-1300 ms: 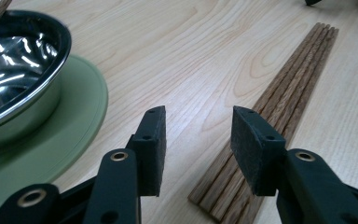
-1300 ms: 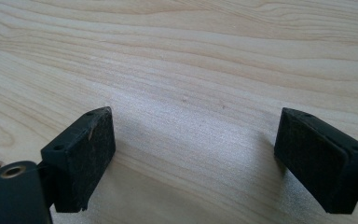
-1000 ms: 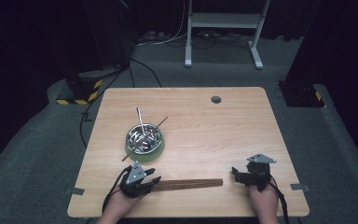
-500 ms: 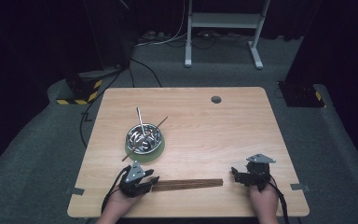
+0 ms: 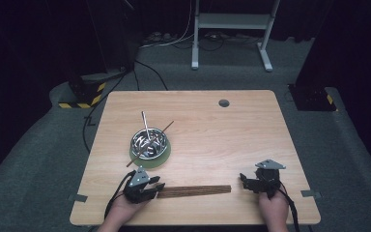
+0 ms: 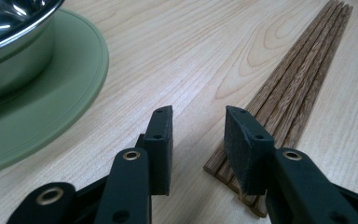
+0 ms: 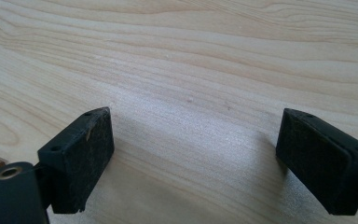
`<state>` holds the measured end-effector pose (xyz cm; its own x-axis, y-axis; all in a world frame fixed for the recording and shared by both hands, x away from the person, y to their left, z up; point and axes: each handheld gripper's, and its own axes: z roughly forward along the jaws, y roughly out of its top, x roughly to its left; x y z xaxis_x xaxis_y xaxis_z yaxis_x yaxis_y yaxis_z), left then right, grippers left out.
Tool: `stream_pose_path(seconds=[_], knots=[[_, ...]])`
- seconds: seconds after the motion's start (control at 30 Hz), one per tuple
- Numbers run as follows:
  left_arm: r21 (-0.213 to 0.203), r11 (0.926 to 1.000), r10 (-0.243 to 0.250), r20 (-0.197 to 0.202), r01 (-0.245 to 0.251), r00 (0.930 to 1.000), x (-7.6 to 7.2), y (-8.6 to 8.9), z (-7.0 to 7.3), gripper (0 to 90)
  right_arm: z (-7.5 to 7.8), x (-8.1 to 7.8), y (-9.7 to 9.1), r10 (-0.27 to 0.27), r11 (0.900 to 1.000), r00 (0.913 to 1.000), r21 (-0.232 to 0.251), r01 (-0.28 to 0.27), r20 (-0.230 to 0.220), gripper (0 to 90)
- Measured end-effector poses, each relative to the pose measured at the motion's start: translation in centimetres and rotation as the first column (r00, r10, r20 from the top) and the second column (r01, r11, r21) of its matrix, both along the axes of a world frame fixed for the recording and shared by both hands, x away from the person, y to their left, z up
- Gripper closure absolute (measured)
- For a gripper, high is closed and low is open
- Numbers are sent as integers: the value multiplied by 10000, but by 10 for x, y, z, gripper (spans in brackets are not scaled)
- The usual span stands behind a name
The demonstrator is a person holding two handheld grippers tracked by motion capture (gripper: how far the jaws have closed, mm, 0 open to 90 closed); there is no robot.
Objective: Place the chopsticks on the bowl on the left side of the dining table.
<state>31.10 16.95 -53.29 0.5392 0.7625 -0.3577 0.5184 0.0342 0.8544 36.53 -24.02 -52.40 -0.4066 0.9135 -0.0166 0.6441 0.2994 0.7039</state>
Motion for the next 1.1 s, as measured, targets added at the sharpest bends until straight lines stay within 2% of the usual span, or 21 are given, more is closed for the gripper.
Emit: stream_pose_path(seconds=[0.13, 0.23, 0.27, 0.37, 0.4, 0.47, 0.5, 0.53, 0.63, 0.67, 0.77, 0.8, 0.83, 0.97, 1.0, 1.03, 1.07, 1.1], knots=[[140, 9999, -48, -5, 48, 10000, -1, 1, 0, 626, 0, 0, 0, 7, 10000, 10000, -2, -7, 18, 112], [85, 9999, 144, 49, -145, 9999, -1, 0, 0, 633, 0, 0, 0, 4, 10000, 10000, 5, -4, 14, 112], [217, 9993, 292, 167, -296, 9994, 1, 0, -1, 636, 0, 0, 0, 6, 10000, 10000, 1, -6, 18, 112], [223, 9984, 523, 136, -526, 9985, 1, -2, -1, 637, 0, 0, 0, 2, 10000, 10000, 18, -2, -2, 112], [208, 9994, 287, 191, -291, 9994, 1, 1, 0, 634, 0, 0, 0, 3, 10000, 10000, 22, -3, -3, 112], [-205, 9998, 78, 143, -75, 9999, -1, 3, 1, 626, 0, 0, 0, -1, 10000, 10000, 19, 1, 4, 112], [-205, 9998, 78, 143, -75, 9999, -1, 3, 1, 623, 0, 0, 0, -1, 10000, 10000, 19, 1, 4, 112], [-132, 9994, -330, 166, 332, 9993, -3, 4, 1, 623, 0, 0, 0, 2, 10000, 10000, 19, -2, -1, 111], [116, 9993, -343, 99, 341, 9994, -3, 2, 0, 629, 0, 0, 0, 8, 10000, 10000, 3, -8, 11, 112], [-17, 9998, -205, 45, 205, 9998, -2, 1, 0, 636, 0, 0, 0, 5, 10000, 10000, 7, -5, 11, 112], [0, 9999, -159, 41, 159, 9999, -2, 0, 0, 636, 0, 0, 0, 2, 10000, 10000, 15, -2, 7, 111], [195, 9997, -152, 117, 150, 9998, -2, 1, 0, 635, 0, 0, 0, 6, 10000, 10000, 3, -6, 15, 112], [195, 9997, -152, 117, 150, 9998, -2, 1, 0, 635, 0, 0, 0, 6, 10000, 10000, 3, -6, 15, 112], [243, 9995, 207, 128, -210, 9997, 1, 0, -1, 642, 0, 0, 0, 0, 10000, 10000, 13, 0, 8, 112], [251, 9986, 466, 144, -469, 9988, 2, -2, -1, 642, 0, 0, 0, 0, 10000, 10000, 14, 0, 7, 112], [251, 9986, 466, 144, -469, 9988, 2, -2, -1, 642, 0, 0, 0, 0, 10000, 10000, 14, 0, 7, 112], [193, 9993, 304, 155, -307, 9994, 1, 2, 0, 641, 0, 0, 0, 4, 10000, 10000, 5, -4, 13, 112], [-87, 9997, 239, 90, -238, 9997, 1, 3, 1, 640, 0, 0, 0, 3, 10000, 10000, 7, -3, 13, 112]])
